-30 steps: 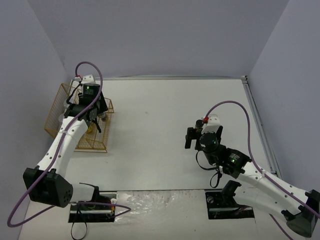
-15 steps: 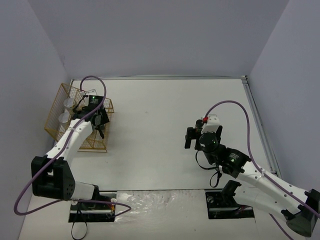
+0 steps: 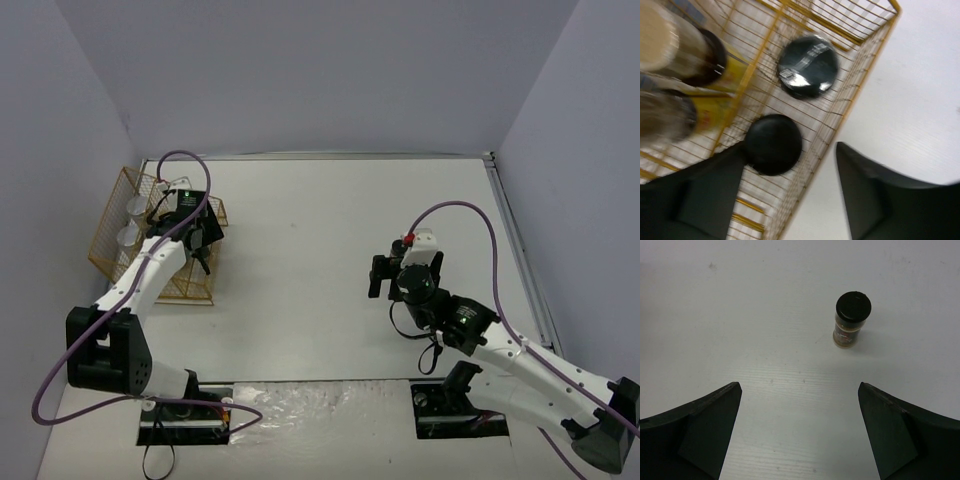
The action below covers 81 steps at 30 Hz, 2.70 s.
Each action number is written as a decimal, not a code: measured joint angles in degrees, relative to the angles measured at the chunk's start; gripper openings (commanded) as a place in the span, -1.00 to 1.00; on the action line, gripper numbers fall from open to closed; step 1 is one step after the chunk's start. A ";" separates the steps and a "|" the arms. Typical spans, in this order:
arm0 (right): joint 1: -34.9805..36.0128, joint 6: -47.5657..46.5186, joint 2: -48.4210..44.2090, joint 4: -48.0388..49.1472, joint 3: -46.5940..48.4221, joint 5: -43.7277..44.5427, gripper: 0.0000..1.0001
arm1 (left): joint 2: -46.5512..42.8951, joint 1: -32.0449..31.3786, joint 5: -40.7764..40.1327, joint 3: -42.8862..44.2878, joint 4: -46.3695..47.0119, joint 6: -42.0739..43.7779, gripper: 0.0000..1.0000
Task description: Organize the condiment bottles
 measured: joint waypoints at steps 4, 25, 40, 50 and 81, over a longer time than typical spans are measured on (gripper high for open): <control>-1.29 -0.02 0.50 0.18 0.00 -0.16 1.00 | -0.02 -0.09 0.42 0.00 -0.96 -0.21 0.94; -18.85 -3.64 21.22 7.81 4.77 -7.90 0.86 | -8.02 0.13 9.40 3.76 -7.26 -0.57 0.94; -23.73 -8.83 34.14 15.25 8.45 -15.06 -0.74 | -23.67 -0.19 23.16 -0.64 -8.88 14.32 0.94; -8.57 -12.07 40.90 17.87 14.80 -19.33 -0.87 | -29.45 -0.22 24.56 -9.68 -4.76 17.40 0.94; 6.04 -18.47 46.13 16.21 26.25 -19.24 1.00 | -25.09 -1.37 30.23 -9.71 -0.31 13.22 0.94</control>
